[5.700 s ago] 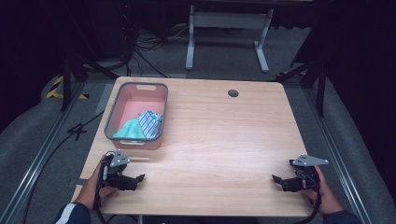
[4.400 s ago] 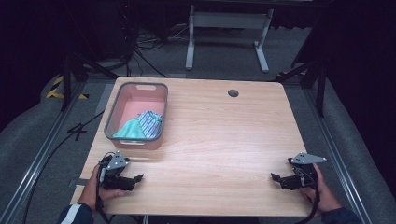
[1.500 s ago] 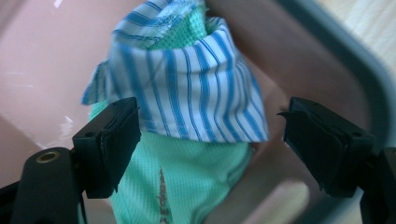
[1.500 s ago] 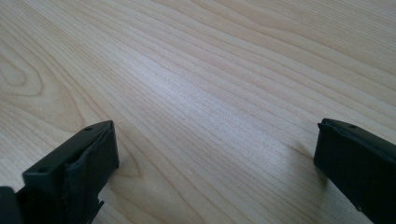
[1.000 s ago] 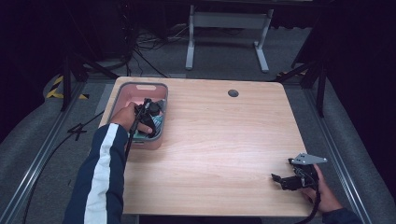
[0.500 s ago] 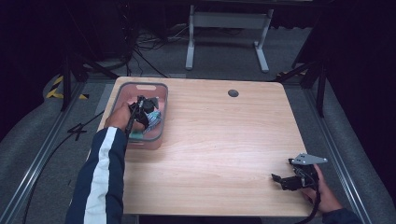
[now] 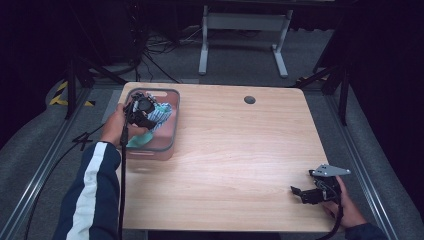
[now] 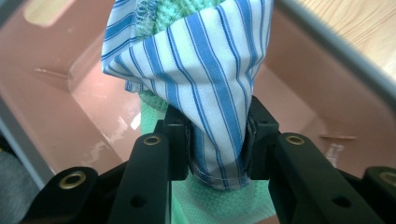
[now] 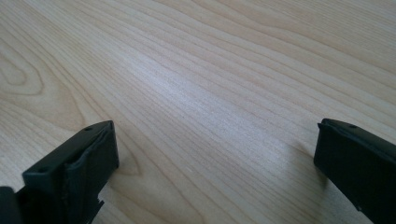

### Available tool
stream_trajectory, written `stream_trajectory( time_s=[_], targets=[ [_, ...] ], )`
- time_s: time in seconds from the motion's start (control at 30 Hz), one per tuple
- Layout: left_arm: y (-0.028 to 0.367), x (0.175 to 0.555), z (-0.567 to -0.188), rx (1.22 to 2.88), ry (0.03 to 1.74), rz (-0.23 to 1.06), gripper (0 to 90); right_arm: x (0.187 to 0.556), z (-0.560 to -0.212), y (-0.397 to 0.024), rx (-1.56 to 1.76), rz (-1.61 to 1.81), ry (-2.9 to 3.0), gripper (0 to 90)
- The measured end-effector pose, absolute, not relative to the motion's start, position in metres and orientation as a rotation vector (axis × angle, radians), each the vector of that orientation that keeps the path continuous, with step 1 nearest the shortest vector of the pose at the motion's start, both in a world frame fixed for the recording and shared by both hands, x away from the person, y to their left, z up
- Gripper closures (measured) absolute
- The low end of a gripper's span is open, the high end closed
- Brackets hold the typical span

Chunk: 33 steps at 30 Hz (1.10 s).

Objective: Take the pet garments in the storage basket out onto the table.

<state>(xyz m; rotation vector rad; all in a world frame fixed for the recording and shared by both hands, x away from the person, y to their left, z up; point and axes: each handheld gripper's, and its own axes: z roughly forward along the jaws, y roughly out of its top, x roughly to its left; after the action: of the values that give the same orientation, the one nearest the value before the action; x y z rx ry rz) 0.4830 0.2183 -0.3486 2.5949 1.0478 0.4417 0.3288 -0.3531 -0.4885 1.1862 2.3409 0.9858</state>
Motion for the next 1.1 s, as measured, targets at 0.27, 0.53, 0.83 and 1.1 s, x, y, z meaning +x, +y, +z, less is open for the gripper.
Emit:
stream_trajectory(
  time_s=[0.27, 0.53, 0.83, 1.1],
  targets=[
    [0.223, 0.469, -0.324, 2.487, 1.032, 0.530, 68.9, 0.329, -0.489, -0.353, 1.186, 0.986, 2.341, 0.2],
    [0.216, 0.454, -0.304, 2.432, 0.975, 0.585, 69.2, 0.329, -0.489, -0.353, 1.186, 0.986, 2.341, 0.3],
    [0.199, 0.435, -0.274, 2.404, 0.873, 0.650, 69.2, 0.329, -0.489, -0.353, 1.186, 0.986, 2.341, 0.2],
    [0.177, 0.427, -0.261, 2.413, 0.771, 0.661, 69.2, 0.329, -0.488, -0.353, 1.187, 0.986, 2.341, 0.3]
  ],
)
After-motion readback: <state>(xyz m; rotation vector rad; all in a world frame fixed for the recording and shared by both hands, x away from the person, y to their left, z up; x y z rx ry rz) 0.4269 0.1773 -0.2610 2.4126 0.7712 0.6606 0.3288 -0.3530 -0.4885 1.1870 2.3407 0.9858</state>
